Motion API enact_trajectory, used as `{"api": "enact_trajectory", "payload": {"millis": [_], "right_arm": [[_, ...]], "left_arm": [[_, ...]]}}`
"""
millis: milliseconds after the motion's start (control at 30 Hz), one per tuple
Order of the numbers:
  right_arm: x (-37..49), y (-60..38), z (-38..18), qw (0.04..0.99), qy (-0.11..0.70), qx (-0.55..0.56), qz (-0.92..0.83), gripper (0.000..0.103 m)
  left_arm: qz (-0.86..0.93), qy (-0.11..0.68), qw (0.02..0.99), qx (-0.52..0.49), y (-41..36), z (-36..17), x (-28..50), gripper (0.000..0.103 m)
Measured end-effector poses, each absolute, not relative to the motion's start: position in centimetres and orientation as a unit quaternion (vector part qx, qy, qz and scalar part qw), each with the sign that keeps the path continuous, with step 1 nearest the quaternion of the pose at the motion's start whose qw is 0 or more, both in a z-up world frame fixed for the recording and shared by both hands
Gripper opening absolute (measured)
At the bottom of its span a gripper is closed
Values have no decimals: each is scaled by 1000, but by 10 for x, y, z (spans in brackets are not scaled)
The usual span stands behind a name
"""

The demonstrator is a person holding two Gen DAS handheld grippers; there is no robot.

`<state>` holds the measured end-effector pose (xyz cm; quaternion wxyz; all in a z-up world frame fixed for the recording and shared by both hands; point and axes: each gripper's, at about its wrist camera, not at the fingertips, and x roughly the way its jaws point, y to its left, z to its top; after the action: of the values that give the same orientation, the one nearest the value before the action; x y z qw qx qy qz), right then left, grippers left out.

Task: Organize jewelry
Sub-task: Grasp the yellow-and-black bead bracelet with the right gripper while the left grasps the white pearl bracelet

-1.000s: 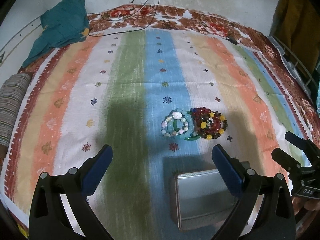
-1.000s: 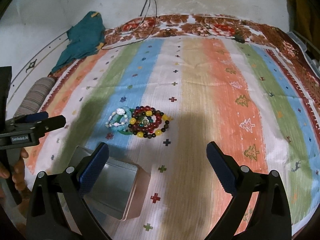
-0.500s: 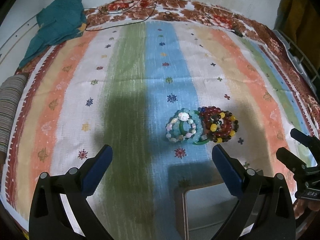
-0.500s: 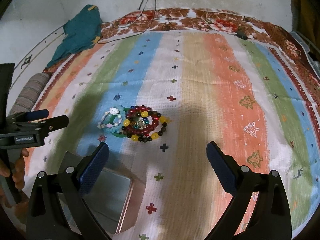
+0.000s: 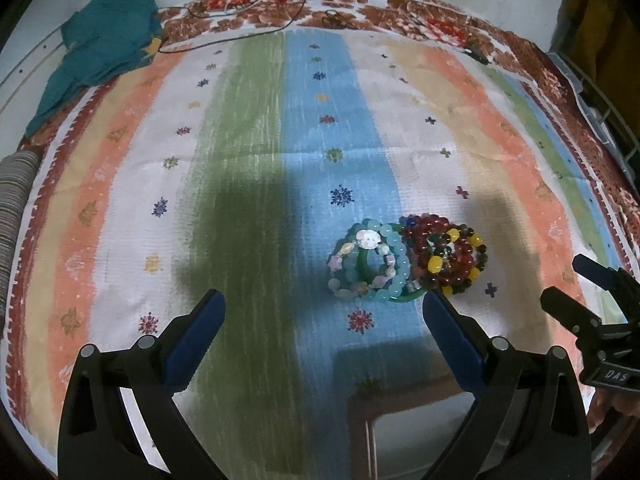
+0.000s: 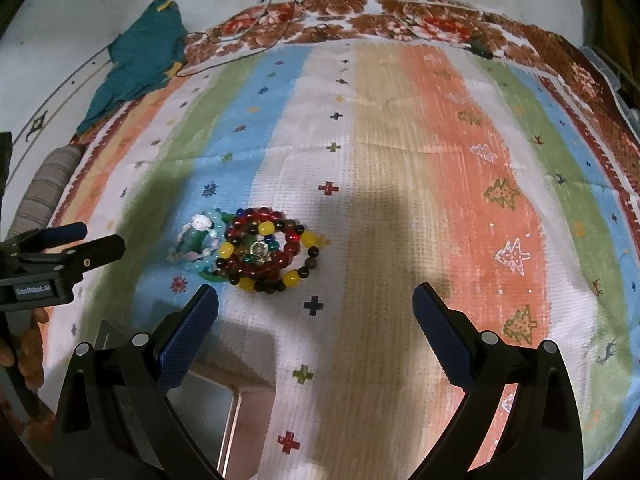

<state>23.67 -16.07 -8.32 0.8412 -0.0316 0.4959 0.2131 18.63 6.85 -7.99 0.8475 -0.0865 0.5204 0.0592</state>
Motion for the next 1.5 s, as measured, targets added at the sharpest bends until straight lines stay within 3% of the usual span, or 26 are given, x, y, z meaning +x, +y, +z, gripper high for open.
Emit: {"api": "enact_trajectory", "payload": {"millis": [267, 533, 633, 700, 833, 933, 1000, 1333, 1500], "right_arm": [[251, -163, -92, 838, 505, -9, 205, 99], [261, -155, -100, 831, 515, -14, 210, 97], [263, -151, -104, 828, 520, -20, 211, 82], [265, -149, -109, 825, 524, -21, 212, 81], [268, -147, -115, 821, 530, -23, 211, 80], [272, -146, -120, 818, 535, -23, 211, 69], [274, -145, -123, 816, 538, -22, 210, 67], [284, -137, -137, 812, 546, -33, 203, 48], [290, -135, -146, 809, 552, -39, 198, 45]], "left_arm": [[63, 535, 836, -105, 83, -98, 200, 96], [53, 545, 830, -105, 90, -114, 212, 87], [52, 550, 827, -103, 90, -120, 216, 80], [45, 554, 826, -95, 87, -123, 218, 71], [39, 559, 824, -88, 86, -129, 222, 69], [38, 561, 822, -86, 86, -134, 226, 64], [37, 565, 820, -85, 87, -137, 229, 60], [41, 575, 815, -54, 83, -152, 240, 58], [49, 576, 815, -27, 77, -156, 243, 57]]}}
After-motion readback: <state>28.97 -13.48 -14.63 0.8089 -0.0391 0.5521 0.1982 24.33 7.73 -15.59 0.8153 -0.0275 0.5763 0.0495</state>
